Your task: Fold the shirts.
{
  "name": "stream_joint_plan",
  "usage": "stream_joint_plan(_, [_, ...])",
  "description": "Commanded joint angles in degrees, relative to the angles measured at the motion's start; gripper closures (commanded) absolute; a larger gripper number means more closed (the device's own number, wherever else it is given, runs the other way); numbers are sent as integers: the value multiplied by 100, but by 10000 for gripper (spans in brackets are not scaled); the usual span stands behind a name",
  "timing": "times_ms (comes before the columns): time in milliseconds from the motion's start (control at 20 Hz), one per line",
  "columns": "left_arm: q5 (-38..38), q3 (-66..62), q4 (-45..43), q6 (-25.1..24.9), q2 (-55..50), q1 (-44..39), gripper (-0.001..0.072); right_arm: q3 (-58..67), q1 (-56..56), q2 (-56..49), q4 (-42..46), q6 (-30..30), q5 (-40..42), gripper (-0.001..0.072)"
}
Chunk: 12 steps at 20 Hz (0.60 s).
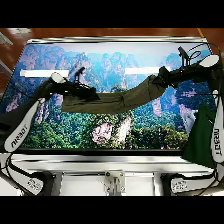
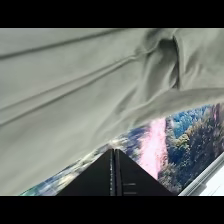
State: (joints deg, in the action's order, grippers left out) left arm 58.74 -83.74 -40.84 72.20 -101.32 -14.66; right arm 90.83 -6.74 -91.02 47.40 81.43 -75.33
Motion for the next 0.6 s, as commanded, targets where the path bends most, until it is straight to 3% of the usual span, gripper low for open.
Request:
stream_joint_plan(0, [-955, 0, 387, 249, -299, -901, 664, 4, 87, 638, 186, 243, -520, 648])
stream_joint_plan(250, [-1598, -11, 1655, 243, -817, -1624, 664, 4, 238, 1084, 260, 407, -726, 648])
stream_joint_plan(550, [-1716, -149, 2094, 240, -1204, -2024, 664, 4, 275, 1220, 289, 586, -866, 647])
